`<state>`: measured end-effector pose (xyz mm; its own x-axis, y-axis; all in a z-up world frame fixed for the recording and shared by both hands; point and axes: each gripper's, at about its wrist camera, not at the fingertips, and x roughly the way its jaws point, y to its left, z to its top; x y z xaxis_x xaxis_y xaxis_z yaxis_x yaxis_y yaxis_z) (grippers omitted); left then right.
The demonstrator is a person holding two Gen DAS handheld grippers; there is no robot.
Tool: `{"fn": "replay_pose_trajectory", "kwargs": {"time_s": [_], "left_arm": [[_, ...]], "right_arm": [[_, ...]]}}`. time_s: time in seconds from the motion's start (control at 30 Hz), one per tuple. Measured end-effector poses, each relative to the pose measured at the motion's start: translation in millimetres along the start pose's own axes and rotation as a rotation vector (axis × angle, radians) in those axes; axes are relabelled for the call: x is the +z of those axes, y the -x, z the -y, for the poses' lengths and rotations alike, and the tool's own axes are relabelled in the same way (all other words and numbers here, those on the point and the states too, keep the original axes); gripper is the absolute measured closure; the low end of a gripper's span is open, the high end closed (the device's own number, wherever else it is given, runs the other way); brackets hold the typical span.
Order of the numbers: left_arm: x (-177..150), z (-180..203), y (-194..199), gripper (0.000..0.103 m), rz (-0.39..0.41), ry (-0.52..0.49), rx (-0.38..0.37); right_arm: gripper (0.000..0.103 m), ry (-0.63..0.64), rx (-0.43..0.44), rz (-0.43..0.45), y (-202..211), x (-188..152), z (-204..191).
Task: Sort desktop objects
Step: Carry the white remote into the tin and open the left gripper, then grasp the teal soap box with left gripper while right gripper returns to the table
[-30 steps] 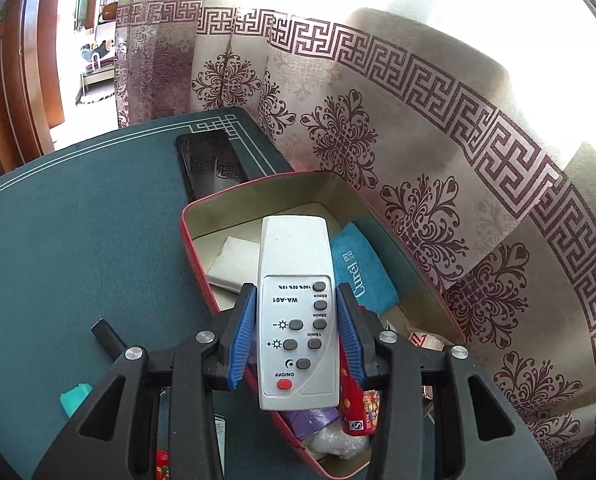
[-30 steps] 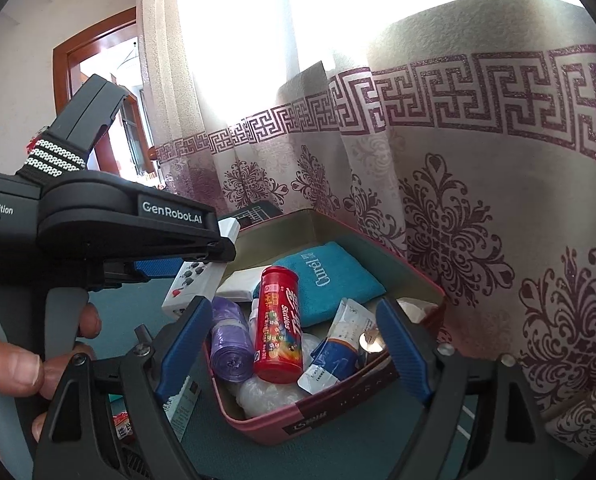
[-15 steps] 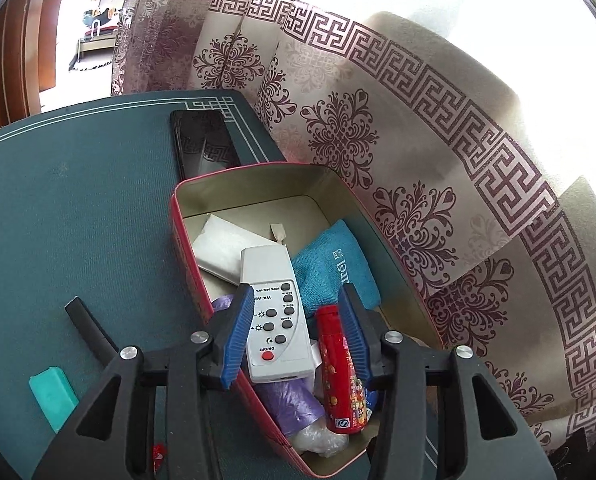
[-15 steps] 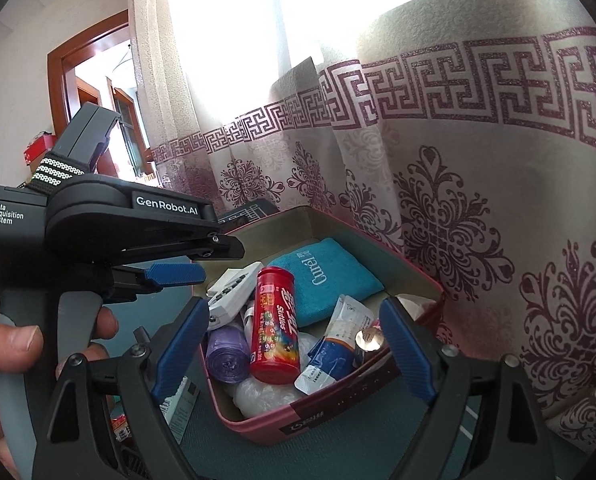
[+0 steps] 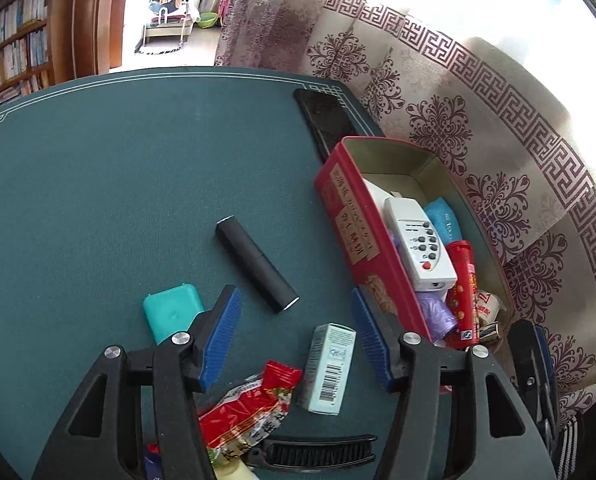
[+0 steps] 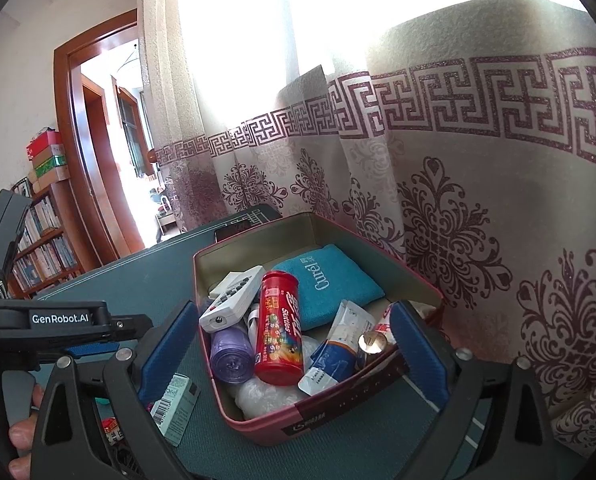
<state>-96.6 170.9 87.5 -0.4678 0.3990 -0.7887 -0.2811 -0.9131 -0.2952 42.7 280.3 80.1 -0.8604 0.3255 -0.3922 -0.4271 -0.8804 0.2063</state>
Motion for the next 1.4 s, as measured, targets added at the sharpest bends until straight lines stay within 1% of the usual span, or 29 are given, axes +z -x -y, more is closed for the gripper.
{"fn": "replay_pose_trajectory", "kwargs": {"time_s": [0.17, 0.33, 0.43, 0.53, 0.57, 0.67, 0.73, 0.77, 0.83, 0.87, 0.97, 1.03, 1.1, 1.2, 1.27, 1.4], "left_arm": [[-7.0, -36.4, 3.1, 0.042, -0.009, 0.072, 0.044], [-7.9, -49.0, -5.4, 0.042, -0.038, 0.095, 0.094], [-6.6, -48.4, -11.2, 0.042, -0.052, 0.094, 0.092], [-3.2, -46.2, -13.6, 0.042, -0.057, 0.079, 0.118], [-3.5, -45.6, -15.2, 0.042, -0.06, 0.07, 0.132], [-6.4, -43.6, -23.3, 0.042, -0.074, 0.039, 0.207], [-10.3, -41.8, -23.6, 0.042, -0.057, 0.004, 0.231], [-11.5, -40.9, -24.7, 0.043, -0.056, -0.01, 0.249], [-13.8, -40.4, -24.3, 0.06, -0.045, -0.031, 0.281], [-14.9, -41.7, -23.6, 0.06, -0.042, -0.034, 0.291], [-17.3, -49.2, -18.9, 0.06, -0.03, -0.013, 0.28], [-18.9, -52.2, -12.4, 0.06, -0.009, -0.009, 0.293], [-20.0, -55.8, -4.2, 0.06, 0.016, -0.009, 0.304], [-22.8, -61.3, 5.9, 0.06, 0.05, -0.008, 0.316], [-24.0, -65.2, 7.7, 0.06, 0.065, 0.001, 0.318], [-26.3, -75.2, 6.5, 0.06, 0.068, 0.036, 0.301]], "right_arm": [[0.004, 0.008, -0.003, 0.005, 1.1, 0.6, -1.0], [0.003, 0.012, -0.007, 0.003, 1.4, -0.2, -2.0], [0.003, 0.009, -0.009, 0.004, 1.5, -0.3, -1.6], [0.003, 0.013, -0.011, 0.002, 0.4, -0.4, -2.3], [0.003, 0.015, -0.011, 0.001, 0.0, -0.5, -2.6], [0.003, 0.021, -0.012, 0.003, -0.2, -0.7, -3.6], [0.003, 0.023, -0.011, 0.008, 0.5, -0.8, -4.0], [0.003, 0.023, -0.009, 0.011, 1.2, -0.4, -3.8], [0.003, 0.024, 0.0, 0.021, 2.8, 0.0, -4.0], [0.003, 0.024, 0.012, 0.029, 4.8, 0.4, -4.2], [0.003, 0.036, 0.056, 0.069, 13.9, 0.1, -8.2], [0.003, 0.063, 0.079, 0.089, 18.1, -0.3, -14.3], [0.003, 0.109, 0.109, 0.086, 17.8, -0.7, -24.9], [0.003, 0.199, 0.165, 0.042, 11.0, -1.1, -44.5], [0.003, 0.256, 0.218, 0.009, 9.7, -1.0, -58.3], [0.003, 0.38, 0.402, -0.096, 9.0, -1.7, -93.7]]}}
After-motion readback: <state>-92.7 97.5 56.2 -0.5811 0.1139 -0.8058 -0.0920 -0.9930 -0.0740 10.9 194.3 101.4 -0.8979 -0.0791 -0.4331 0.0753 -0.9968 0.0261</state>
